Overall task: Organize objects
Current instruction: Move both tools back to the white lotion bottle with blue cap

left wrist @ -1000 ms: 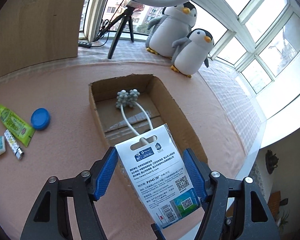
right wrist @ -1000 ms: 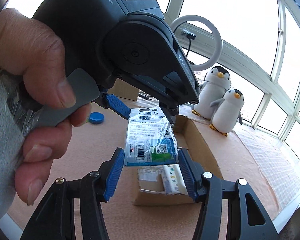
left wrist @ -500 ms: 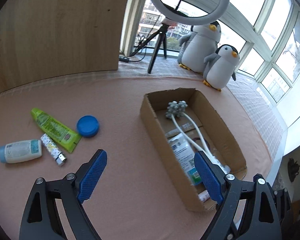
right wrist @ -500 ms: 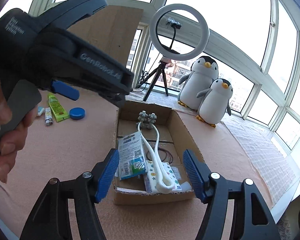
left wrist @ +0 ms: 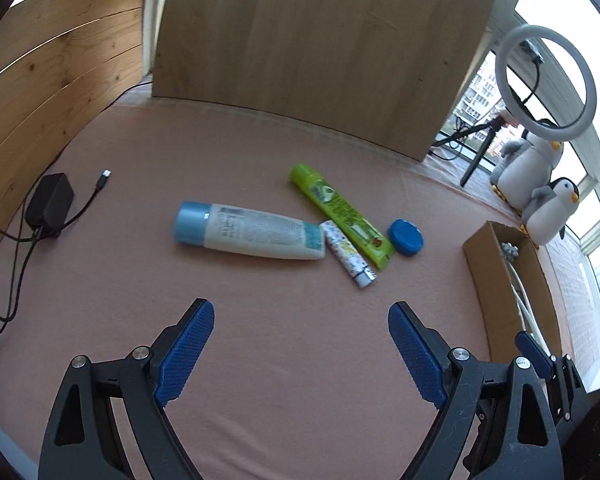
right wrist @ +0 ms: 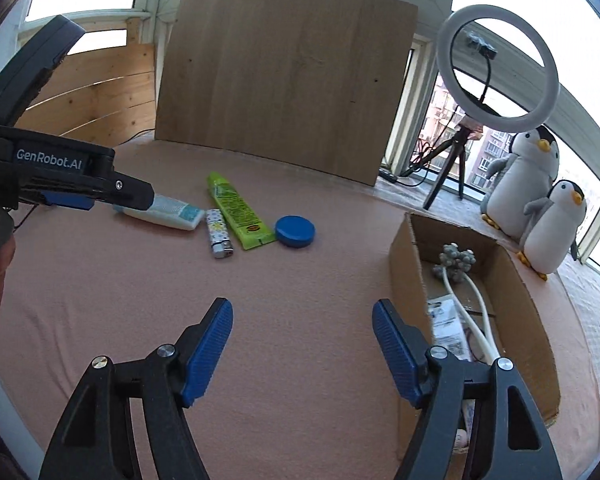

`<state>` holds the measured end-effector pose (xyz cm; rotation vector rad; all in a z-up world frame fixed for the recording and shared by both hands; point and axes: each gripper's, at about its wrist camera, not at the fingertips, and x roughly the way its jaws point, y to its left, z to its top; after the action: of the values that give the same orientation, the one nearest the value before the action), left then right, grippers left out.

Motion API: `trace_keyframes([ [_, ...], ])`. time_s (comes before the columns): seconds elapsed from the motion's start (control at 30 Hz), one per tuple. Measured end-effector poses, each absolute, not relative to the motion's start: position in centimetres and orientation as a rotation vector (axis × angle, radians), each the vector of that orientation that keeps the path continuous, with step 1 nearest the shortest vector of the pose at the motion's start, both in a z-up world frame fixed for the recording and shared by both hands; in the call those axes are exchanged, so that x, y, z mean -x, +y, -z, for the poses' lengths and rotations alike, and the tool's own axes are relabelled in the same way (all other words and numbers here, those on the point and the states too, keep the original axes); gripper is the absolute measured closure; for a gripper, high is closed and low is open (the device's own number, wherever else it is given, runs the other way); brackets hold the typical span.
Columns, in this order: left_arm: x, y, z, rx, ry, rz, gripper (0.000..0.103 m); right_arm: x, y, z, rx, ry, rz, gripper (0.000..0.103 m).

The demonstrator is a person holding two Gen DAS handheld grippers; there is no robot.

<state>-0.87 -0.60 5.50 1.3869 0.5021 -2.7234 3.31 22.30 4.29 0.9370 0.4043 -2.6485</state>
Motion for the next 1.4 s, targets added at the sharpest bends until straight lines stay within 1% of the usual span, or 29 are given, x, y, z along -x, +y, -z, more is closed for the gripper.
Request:
trace_keyframes([
  [0.17,-1.8,-5.7,-5.1,-1.329,0.585,2.645,0.012,-2.5,18.0,-3.6,-0.929,0.438,2.535,0.034],
  [0.27,-3.3,-7.6,-5.0,-1.300,0.602,2.620,0.012,-0.7,15.6,-2.9,-0.966,0.447,2.461,0.034],
  [0.43,-5.8,-9.1,-5.9,-1.262,0.594,2.602,0.012,5.3,11.1,-2.0,-1.046,0.417,2.344,0.034],
  [0.67,-8.8,-10.1,-10.3,-1.117,0.472,2.643,0.011,13.0,2.8,-1.6,-1.064,0.405,2.270,0.034],
  [0.8,-9.9,-11.4,-11.8,-1.072,0.467,2.644,0.011,15.2,0.3,0.9,-1.195,0.385,2.210,0.034],
  [0.93,-10.7,-12.4,-12.6,-1.035,0.485,2.647,0.011,13.7,1.2,1.9,-1.259,0.278,2.191,0.033],
  [1.03,-11.0,-12.8,-12.7,-1.027,0.507,2.649,0.010,10.6,2.1,1.8,-1.236,0.305,2.201,0.033],
  [1.2,-10.5,-12.8,-12.1,-1.044,0.528,2.653,0.010,5.8,4.6,1.8,-1.222,0.285,2.230,0.032],
  [1.4,-9.7,-12.2,-10.4,-1.108,0.545,2.648,0.010,2.7,6.2,1.6,-1.254,0.261,2.213,0.031],
])
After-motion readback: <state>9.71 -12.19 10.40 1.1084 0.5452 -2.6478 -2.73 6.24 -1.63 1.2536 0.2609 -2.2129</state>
